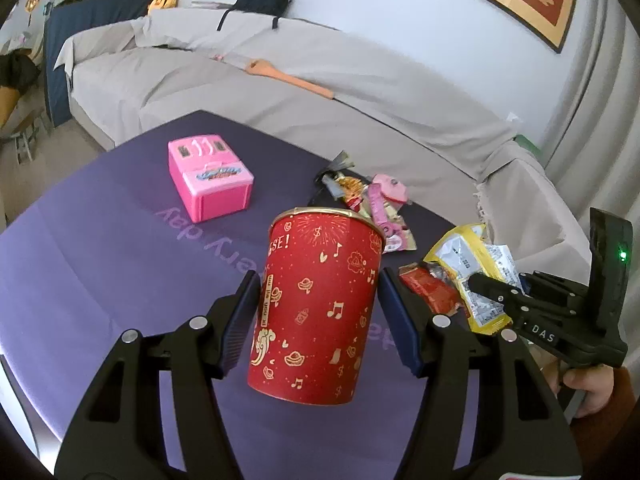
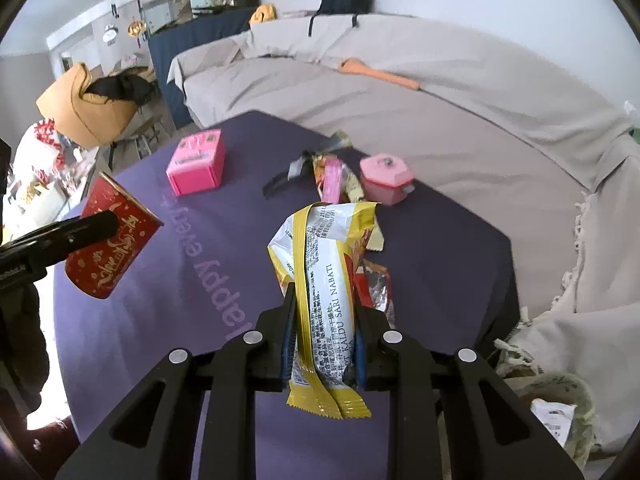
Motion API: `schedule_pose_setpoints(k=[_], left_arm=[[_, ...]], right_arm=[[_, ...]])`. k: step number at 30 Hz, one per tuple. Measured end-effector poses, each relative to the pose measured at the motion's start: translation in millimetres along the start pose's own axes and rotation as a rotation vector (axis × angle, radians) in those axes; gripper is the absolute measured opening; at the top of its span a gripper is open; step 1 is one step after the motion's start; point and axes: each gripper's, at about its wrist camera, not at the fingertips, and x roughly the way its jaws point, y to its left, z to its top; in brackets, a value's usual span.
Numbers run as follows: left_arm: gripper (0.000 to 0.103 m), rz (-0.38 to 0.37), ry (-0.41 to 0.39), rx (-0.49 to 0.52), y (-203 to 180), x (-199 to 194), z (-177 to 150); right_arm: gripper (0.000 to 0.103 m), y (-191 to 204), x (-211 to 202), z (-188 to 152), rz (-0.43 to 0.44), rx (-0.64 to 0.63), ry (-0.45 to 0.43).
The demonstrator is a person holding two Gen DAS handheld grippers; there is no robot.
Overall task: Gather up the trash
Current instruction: 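Carry the cup and yellow wrapper to the trash bag, lowering the cup inside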
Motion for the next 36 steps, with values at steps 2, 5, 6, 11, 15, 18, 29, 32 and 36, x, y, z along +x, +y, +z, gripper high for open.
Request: schedule_pose_setpoints(k=[2, 5, 6, 11, 15, 18, 29, 32, 36], left_arm=[[0.057, 0.004, -0.017, 0.011, -6, -8, 4], [0.057, 0.008, -0.038, 0.018, -12, -18, 10], [0.057, 0.009, -0.041, 0.02, -14, -20, 12], [0.057, 0.012, -0.053, 0.036, -26, -33, 16], [0.057, 0.009, -0.057, 0.047, -35, -38, 19], [0.057, 0.003, -0.057, 0.058, -45, -38, 21], [0.057, -0.051, -0.057, 0.189, -118, -39, 16], [0.057, -0.073, -0.051, 0.233, -142, -37, 12], [0.057, -0.11, -0.033, 0.279, -170, -30, 6]], right_arm=[[0.023, 0, -12, 1, -0.002, 0.0, -0.022], [0.023, -1, -29, 1, -0.003, -0.003, -0.052], [0.023, 0, -34, 1, -0.004, -0.004, -0.06], [0.023, -9, -58, -3, -0.01, 0.015, -0.102], [0.023, -18, -77, -6, -0.017, 0.038, -0.134], [0.023, -24, -96, -10, -0.028, 0.045, -0.164], [0.023, -63, -153, -37, -0.079, 0.103, -0.255], [0.023, -79, -167, -48, -0.095, 0.132, -0.272], [0.023, -105, -187, -70, -0.124, 0.179, -0.291]])
